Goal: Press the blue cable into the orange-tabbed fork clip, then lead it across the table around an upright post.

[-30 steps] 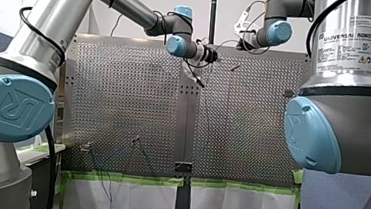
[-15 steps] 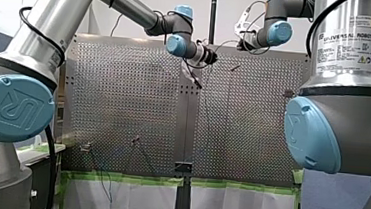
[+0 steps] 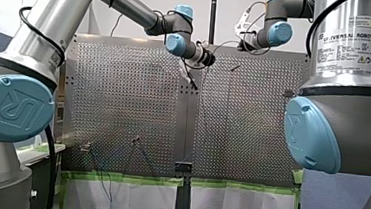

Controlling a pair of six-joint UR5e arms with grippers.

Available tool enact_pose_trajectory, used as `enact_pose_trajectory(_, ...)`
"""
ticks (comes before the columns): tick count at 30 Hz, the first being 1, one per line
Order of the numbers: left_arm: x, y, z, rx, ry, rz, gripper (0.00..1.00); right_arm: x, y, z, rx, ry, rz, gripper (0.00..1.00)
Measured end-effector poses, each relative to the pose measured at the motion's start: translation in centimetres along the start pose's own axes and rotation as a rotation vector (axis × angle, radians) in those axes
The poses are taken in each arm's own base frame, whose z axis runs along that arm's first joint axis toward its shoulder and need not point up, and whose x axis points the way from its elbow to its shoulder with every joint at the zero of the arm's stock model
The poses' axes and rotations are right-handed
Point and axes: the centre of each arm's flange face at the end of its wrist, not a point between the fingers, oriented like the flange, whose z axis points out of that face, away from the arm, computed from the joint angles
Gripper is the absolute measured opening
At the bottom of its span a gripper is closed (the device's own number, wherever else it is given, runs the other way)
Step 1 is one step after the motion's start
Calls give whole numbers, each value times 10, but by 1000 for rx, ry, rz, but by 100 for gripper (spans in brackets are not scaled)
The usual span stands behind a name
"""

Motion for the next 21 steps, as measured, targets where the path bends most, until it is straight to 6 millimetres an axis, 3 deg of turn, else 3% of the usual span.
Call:
enact_pose_trajectory(7, -12, 1, 5, -10, -94, 60, 1, -11, 17, 10, -24, -13, 4, 0)
enact_pose_trajectory(21, -32, -5, 18, 23, -270, 61, 1, 14, 39, 28, -34, 26, 4, 0)
